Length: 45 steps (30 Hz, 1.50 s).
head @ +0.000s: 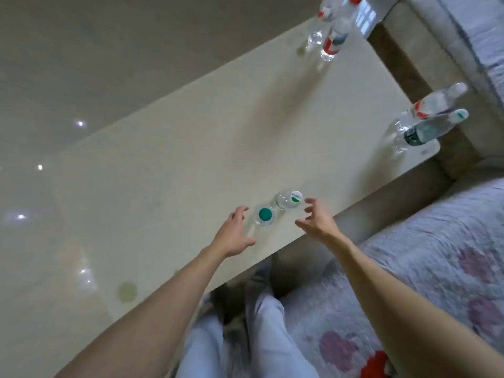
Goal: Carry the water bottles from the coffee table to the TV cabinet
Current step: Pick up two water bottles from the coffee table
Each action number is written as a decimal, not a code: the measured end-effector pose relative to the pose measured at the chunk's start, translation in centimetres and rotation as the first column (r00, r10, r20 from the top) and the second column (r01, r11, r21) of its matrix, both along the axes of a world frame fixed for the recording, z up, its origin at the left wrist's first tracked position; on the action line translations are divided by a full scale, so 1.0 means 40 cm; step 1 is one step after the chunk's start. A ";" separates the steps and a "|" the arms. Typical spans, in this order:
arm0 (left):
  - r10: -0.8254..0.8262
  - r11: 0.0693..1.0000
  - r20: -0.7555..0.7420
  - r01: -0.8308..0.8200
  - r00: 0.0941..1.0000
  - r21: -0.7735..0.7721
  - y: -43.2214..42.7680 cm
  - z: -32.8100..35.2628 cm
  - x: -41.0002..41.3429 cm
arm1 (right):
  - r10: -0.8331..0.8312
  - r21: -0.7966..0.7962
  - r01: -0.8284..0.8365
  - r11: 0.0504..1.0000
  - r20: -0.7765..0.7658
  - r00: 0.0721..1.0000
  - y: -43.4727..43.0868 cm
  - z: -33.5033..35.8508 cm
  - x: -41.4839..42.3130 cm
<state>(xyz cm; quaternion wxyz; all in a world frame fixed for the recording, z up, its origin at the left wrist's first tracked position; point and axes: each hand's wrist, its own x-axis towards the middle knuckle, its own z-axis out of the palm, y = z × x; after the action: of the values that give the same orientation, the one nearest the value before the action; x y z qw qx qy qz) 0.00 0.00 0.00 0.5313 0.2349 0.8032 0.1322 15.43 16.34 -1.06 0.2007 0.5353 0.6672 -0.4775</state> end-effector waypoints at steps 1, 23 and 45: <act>-0.018 1.000 -0.019 0.019 1.000 0.010 0.016 -0.027 0.007 | -0.027 0.007 0.027 1.000 -0.013 1.000 0.009 -0.029 -0.003; 0.618 0.766 -0.056 -0.584 0.785 0.267 0.020 -0.147 0.065 | -0.233 0.062 0.255 0.965 -0.247 0.941 0.007 -0.193 -0.037; 0.896 0.409 -0.007 -0.818 0.444 0.404 -0.450 0.417 0.029 | 0.208 0.081 -0.194 0.978 -0.514 0.832 -0.403 0.391 -0.243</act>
<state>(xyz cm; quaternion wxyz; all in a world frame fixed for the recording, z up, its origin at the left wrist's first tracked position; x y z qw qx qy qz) 1.18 -17.99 16.70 0.2433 -0.1115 0.8255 0.4968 5.71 0.22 14.57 0.0555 0.3157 0.7549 -0.5721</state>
